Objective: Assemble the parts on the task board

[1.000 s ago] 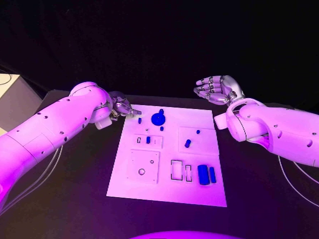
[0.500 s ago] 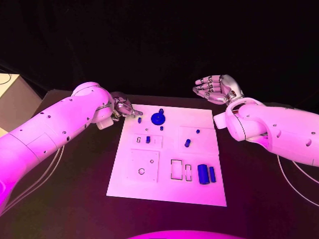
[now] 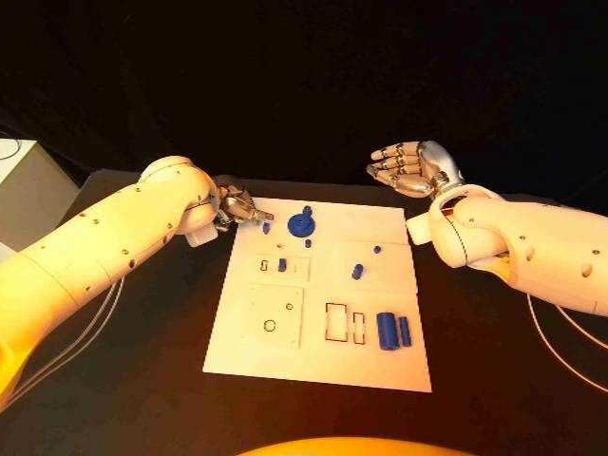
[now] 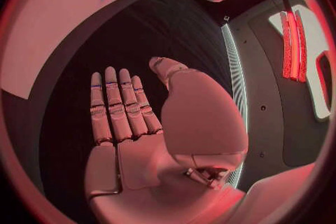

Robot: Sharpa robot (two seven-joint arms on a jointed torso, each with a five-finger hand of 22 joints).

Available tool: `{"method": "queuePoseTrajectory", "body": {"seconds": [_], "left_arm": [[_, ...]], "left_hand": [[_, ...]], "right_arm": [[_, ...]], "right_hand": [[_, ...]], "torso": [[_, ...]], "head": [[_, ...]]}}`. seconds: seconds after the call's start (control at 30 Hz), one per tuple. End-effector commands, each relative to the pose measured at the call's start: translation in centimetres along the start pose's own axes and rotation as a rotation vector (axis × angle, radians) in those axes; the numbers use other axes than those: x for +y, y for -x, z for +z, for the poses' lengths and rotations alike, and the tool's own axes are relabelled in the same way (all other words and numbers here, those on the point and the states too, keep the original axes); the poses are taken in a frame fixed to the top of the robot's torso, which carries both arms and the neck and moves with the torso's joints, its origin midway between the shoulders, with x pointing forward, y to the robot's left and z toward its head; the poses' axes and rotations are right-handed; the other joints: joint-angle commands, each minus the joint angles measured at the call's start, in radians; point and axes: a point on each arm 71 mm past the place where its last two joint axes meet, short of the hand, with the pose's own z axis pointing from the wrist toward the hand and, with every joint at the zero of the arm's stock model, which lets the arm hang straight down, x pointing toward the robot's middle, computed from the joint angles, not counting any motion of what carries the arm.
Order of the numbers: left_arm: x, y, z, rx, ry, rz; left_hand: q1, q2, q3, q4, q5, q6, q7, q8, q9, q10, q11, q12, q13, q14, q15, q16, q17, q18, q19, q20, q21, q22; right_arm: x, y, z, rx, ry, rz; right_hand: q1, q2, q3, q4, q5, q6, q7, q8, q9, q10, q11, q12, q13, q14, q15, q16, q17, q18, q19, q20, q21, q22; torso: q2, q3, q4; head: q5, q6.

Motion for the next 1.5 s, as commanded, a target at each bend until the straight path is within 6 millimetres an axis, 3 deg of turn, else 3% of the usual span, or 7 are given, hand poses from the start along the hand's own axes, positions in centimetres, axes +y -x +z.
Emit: {"method": "queuePoseTrajectory", "body": {"seconds": [0.03,0.73,1.13,1.5], "left_arm": [[-0.33,-0.42,0.12,0.029,-0.017,0.000],[-0.61,-1.07,0.37,0.050,-0.024,-0.002],[-0.58,-1.06,0.39,0.047,-0.023,-0.007],[-0.66,-1.08,0.37,0.050,-0.032,-0.031]], "left_hand": [[0.007,0.002,-0.005,-0.001,-0.003,0.008,0.002,-0.004,-0.002,0.002,0.001,0.006,0.001,0.075,0.009,-0.002,0.174,0.000,0.001,0.009,0.002,0.001],[0.021,0.007,-0.003,-0.001,-0.002,0.013,0.001,-0.007,-0.007,0.001,0.001,0.007,0.001,0.075,0.009,-0.001,0.175,0.001,0.001,0.010,0.002,0.002],[0.127,0.063,0.041,-0.005,0.004,0.026,-0.005,-0.013,-0.025,-0.002,-0.004,0.009,-0.001,0.075,0.005,0.000,0.175,0.001,-0.002,0.008,0.004,0.005],[0.190,0.083,0.090,-0.009,0.008,0.025,-0.009,-0.004,-0.025,-0.003,-0.008,0.009,-0.002,0.074,0.003,0.000,0.176,0.001,-0.004,0.006,0.005,0.005]], "right_arm": [[0.14,-0.13,-0.01,0.009,0.015,0.002],[0.17,-0.34,0.10,0.012,0.014,0.003],[0.14,-0.35,0.13,0.014,0.012,0.003],[0.10,-0.34,0.14,0.016,0.010,0.004]], "right_hand": [[-0.008,-0.003,-0.004,-0.002,0.006,-0.010,0.057,0.004,-0.001,0.000,0.004,-0.006,-0.002,-0.005,0.004,-0.004,-0.001,0.009,-0.005,0.001,-0.003,-0.001],[-0.008,-0.001,-0.004,-0.004,0.008,-0.011,0.057,0.005,-0.002,0.000,0.004,-0.006,-0.002,-0.006,0.005,-0.007,-0.004,0.009,-0.010,0.001,-0.002,-0.006],[-0.008,-0.001,-0.004,-0.004,0.008,-0.011,0.057,0.005,-0.002,0.000,0.004,-0.006,-0.002,-0.006,0.005,-0.007,-0.004,0.009,-0.010,0.001,-0.002,-0.006],[-0.008,-0.001,-0.004,-0.004,0.008,-0.011,0.057,0.005,-0.002,0.000,0.004,-0.006,-0.002,-0.006,0.005,-0.007,-0.004,0.009,-0.010,0.001,-0.002,-0.006]], "torso": [[0.001,-0.0006,-0.0007],[-0.001,0.0001,0.0003],[0.000,0.0006,-0.0011],[0.000,0.0005,-0.0002]], "head": [[-0.001,-0.001],[-0.002,-0.006],[-0.003,-0.007],[-0.003,-0.009]]}}
